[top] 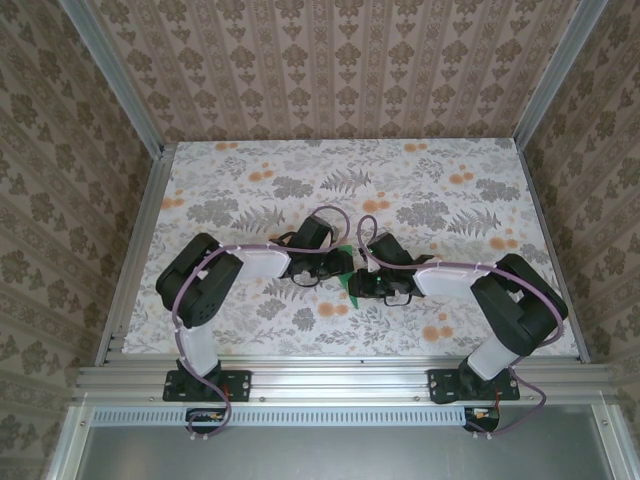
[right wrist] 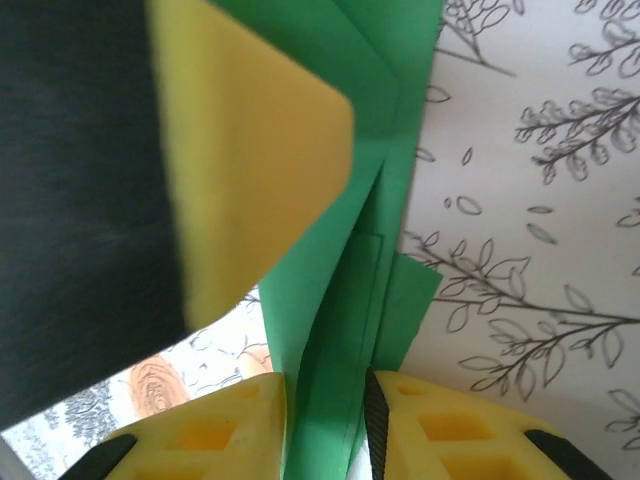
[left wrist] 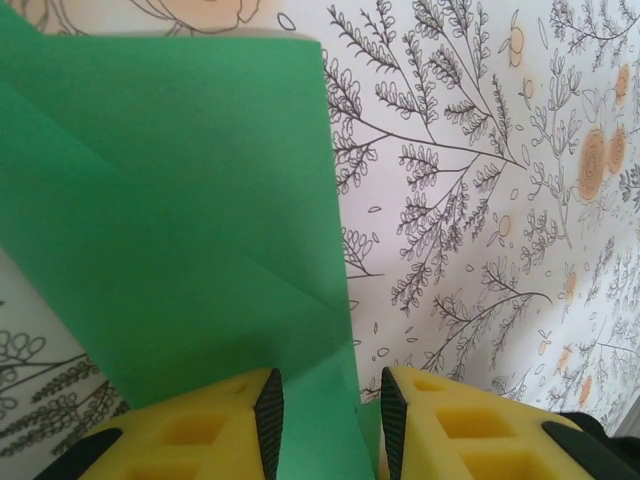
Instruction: Fold a paper plane with a square sheet of paper (pick it up from the middle)
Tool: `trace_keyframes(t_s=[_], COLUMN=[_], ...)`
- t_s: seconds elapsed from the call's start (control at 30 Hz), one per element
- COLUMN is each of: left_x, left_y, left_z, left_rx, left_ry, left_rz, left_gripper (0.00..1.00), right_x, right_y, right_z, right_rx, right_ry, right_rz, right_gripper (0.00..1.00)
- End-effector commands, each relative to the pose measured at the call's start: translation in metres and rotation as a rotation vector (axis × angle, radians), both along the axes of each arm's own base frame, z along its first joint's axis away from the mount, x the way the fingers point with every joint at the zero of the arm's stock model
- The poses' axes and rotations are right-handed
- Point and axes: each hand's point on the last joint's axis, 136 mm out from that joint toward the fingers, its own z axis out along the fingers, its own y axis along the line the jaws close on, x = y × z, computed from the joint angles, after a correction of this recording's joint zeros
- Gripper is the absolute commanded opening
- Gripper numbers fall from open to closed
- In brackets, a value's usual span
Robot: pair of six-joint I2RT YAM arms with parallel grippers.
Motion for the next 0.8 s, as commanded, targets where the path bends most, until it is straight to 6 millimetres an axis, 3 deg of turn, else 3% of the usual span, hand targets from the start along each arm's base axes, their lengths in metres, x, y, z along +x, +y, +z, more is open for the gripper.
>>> trace_keyframes(t_s=[0.0, 0.2, 0.47, 0.5, 0.63, 0.77], left_x=[0.001, -0.001, -0.001, -0.002, -0.001, -0.001], left_y=[0.000, -0.004, -0.007, -0.007, -0.008, -0.009], left_z=[-0.007, -0.006, -0.004, -0.003, -0.002, -0.001], left_rx=[0.016, 0.008, 0.003, 0.001, -0.001, -0.004], left_ry=[0.020, 0.021, 0.015, 0.015, 0.011, 0.013], left_rz=[-0.016, -0.032, -0.047, -0.048, -0.052, -0.055], left_gripper=[0.35, 0.35, 0.34, 0.34, 0.34, 0.34], right_x=[-0.010, -0.007, 0.005, 0.005, 0.001, 0.004], right_y=[0.002, 0.000, -0.017, -0.016, 0.010, 0.031], right_z=[0.017, 0.029, 0.044, 0.047, 0.056, 0.052], right_rx=[0.040, 0.053, 0.005, 0.022, 0.184, 0.289], right_ry=[0.016, 0.006, -0.064, -0.065, -0.002, 0.067], right_rz=[0.006, -0.021, -0.092, -0.092, -0.025, -0.008], right_gripper=[0.32, 0.31, 0.32, 0.29, 0.14, 0.08])
